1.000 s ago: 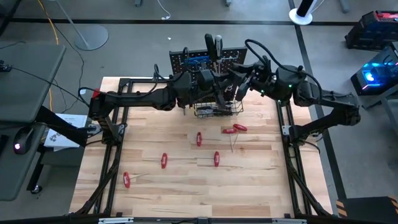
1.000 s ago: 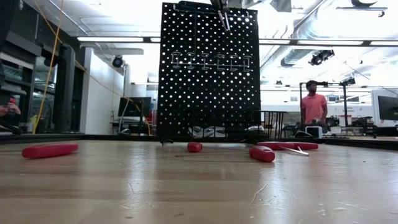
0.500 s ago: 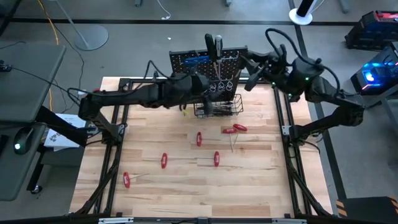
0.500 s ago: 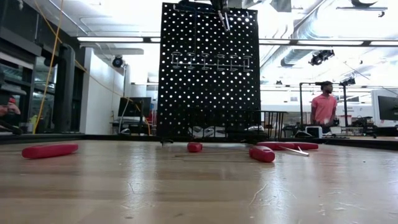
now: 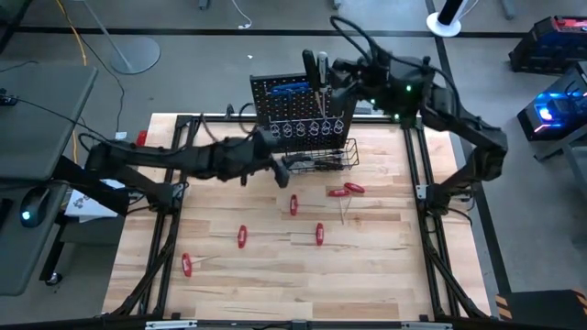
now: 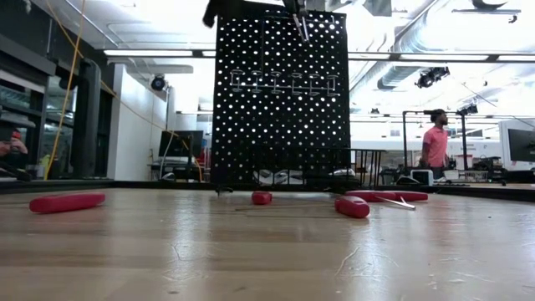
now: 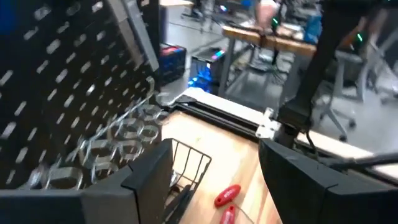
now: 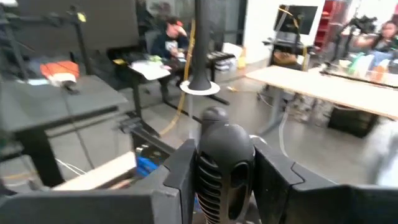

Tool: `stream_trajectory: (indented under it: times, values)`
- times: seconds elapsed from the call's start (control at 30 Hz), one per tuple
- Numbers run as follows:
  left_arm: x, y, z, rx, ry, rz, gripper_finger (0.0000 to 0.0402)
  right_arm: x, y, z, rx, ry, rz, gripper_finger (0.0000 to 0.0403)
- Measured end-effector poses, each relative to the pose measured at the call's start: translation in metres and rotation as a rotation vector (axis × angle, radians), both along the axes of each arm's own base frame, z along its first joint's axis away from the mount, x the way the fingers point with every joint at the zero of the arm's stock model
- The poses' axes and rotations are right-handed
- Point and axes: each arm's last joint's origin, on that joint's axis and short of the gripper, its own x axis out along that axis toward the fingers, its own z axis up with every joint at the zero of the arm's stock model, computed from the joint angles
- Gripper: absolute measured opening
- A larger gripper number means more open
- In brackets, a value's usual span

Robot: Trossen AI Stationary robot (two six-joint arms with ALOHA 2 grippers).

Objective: Hang tools onto peg board
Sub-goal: Hang the black screwdriver on the pegboard

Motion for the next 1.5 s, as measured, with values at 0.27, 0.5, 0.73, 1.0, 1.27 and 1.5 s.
stream_trajectory:
  times: [0.27, 0.5, 0.73, 1.0, 1.27, 1.5]
  values:
    - [-0.017, -0.014, -0.012, -0.001, -0.035, 0.081, 0.0229, -0.014, -0.012, 0.001, 0.086, 0.004, -0.076, 0.0106]
    - [-0.016, -0.013, -0.012, 0.023, -0.025, 0.080, 0.0229, -0.011, -0.019, -0.011, 0.162, -0.019, -0.024, 0.0106]
    - [-0.016, -0.011, -0.013, 0.025, -0.021, 0.089, 0.0229, -0.007, -0.021, -0.007, 0.129, -0.057, -0.025, 0.0106]
    - [-0.017, -0.011, -0.013, 0.016, -0.027, 0.093, 0.0229, 0.000, -0.030, -0.010, 0.130, -0.064, -0.043, 0.0106]
    - [-0.017, -0.011, -0.013, 0.011, -0.030, 0.096, 0.0229, 0.014, -0.039, -0.019, 0.102, -0.019, -0.080, 0.0106]
    - [-0.017, -0.011, -0.013, 0.010, -0.030, 0.096, 0.0229, 0.015, -0.040, -0.021, 0.087, -0.009, -0.130, 0.0106]
